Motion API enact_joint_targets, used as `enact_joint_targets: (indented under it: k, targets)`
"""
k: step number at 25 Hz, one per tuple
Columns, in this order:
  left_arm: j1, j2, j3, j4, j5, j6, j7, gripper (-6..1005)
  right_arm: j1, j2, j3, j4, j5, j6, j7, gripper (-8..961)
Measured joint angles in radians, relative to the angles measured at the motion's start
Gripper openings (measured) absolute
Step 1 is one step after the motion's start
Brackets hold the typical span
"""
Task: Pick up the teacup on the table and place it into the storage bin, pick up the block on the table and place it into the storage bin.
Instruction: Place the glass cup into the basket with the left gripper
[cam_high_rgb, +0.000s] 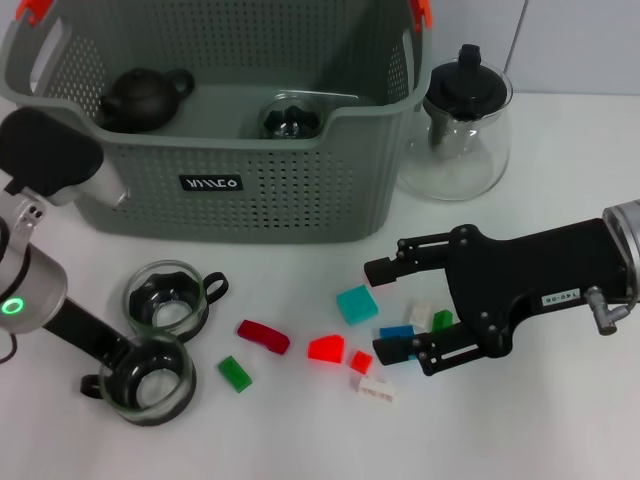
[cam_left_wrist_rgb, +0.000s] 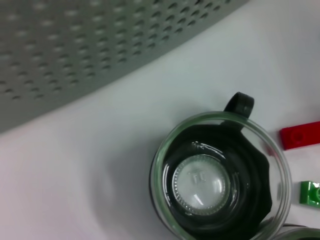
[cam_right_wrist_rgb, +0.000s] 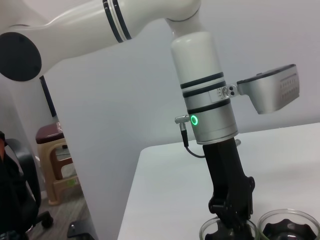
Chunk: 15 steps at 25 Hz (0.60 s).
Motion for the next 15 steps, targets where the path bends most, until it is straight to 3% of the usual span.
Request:
enact_joint_targets:
  k: [1, 8, 15]
  targets:
    - [0.005, 0.0, -0.002, 0.009, 0.0, 0.001, 0.0, 63, -0.001, -0.001, 0.0, 0.0, 0.0, 0.0, 0.0, 837]
    - [0.039, 0.0, -0.048, 0.14, -0.01, 0.136, 0.0, 62, -0.009, -0.008, 0.009, 0.0, -0.001, 0.001, 0.0, 838]
    - [0.058, 0.004, -0.216, 0.285, -0.268, 0.322, 0.02, 62, -0.025, -0.026, 0.032, 0.002, -0.003, 0.0, 0.001, 838]
